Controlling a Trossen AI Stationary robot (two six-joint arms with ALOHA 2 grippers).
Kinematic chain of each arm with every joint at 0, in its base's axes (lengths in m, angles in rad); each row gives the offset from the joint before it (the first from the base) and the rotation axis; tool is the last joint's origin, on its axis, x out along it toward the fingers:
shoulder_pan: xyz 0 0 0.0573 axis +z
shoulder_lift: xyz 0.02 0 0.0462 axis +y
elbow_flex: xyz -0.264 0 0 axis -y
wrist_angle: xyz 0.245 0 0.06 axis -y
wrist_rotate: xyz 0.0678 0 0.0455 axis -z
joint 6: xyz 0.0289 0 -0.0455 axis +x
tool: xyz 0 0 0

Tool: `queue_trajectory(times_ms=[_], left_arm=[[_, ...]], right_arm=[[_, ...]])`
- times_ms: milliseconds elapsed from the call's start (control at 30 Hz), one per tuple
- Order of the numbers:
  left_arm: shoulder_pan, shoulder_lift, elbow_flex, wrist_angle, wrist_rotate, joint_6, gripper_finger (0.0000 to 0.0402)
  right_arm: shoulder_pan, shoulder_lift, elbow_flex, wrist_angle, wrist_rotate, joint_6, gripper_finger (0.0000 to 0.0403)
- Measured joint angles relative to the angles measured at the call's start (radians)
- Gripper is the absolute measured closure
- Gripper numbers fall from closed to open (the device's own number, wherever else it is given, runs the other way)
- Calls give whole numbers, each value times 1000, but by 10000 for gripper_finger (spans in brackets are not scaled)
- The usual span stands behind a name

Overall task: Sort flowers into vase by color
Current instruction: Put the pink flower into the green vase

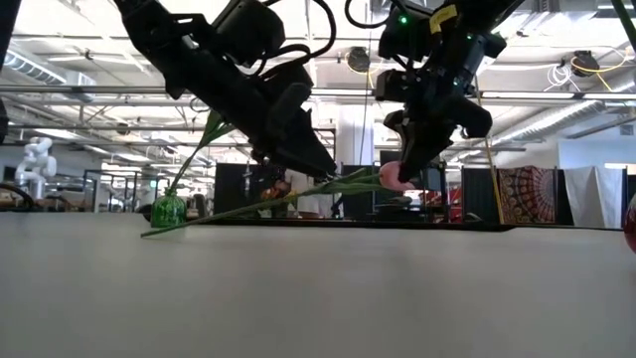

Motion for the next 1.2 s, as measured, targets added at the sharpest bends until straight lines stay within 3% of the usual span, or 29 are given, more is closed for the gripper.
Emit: queue_trajectory(times_ms=[933,1200], left_arm=[[0,0,-1,-55,12,-1,188],[0,0,-1,-55,12,-1,248]], right_arm=[[0,0,0,77,0,3,399],[0,0,0,77,0,3,399]])
